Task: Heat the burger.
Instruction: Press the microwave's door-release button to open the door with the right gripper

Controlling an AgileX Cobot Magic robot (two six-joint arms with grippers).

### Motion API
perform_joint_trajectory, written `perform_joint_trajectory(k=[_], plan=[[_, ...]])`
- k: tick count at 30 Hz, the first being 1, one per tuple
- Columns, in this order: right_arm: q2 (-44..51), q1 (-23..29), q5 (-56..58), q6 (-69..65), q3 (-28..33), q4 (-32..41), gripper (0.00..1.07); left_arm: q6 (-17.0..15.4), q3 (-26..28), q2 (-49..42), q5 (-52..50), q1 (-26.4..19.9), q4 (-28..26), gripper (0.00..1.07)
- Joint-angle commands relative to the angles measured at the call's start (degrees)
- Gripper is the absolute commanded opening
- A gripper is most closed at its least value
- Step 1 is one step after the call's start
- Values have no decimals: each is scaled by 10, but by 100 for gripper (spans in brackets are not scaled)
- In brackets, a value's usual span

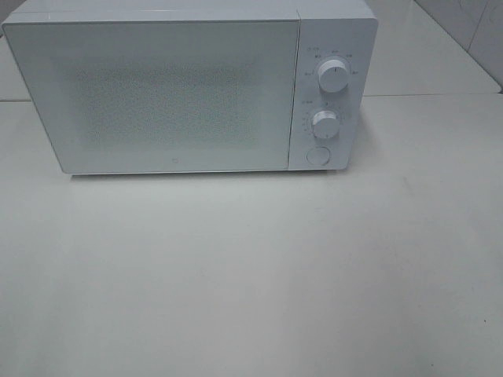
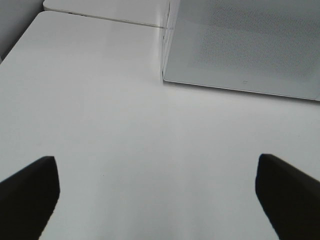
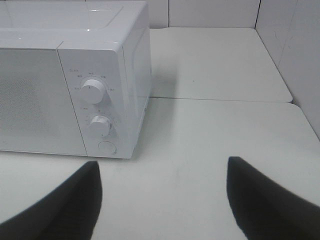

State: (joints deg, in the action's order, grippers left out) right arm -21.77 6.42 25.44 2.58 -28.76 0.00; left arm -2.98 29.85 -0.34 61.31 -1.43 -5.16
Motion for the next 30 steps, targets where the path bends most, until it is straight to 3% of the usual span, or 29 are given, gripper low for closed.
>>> perform_joint_trajectory(k=[1, 30], plan=[[-65, -3, -67, -2, 2, 0, 68, 2, -2, -9, -1, -3, -2, 100], [-440, -1, -384, -2, 1, 5, 68, 2, -2, -9, -1, -3, -2, 100]])
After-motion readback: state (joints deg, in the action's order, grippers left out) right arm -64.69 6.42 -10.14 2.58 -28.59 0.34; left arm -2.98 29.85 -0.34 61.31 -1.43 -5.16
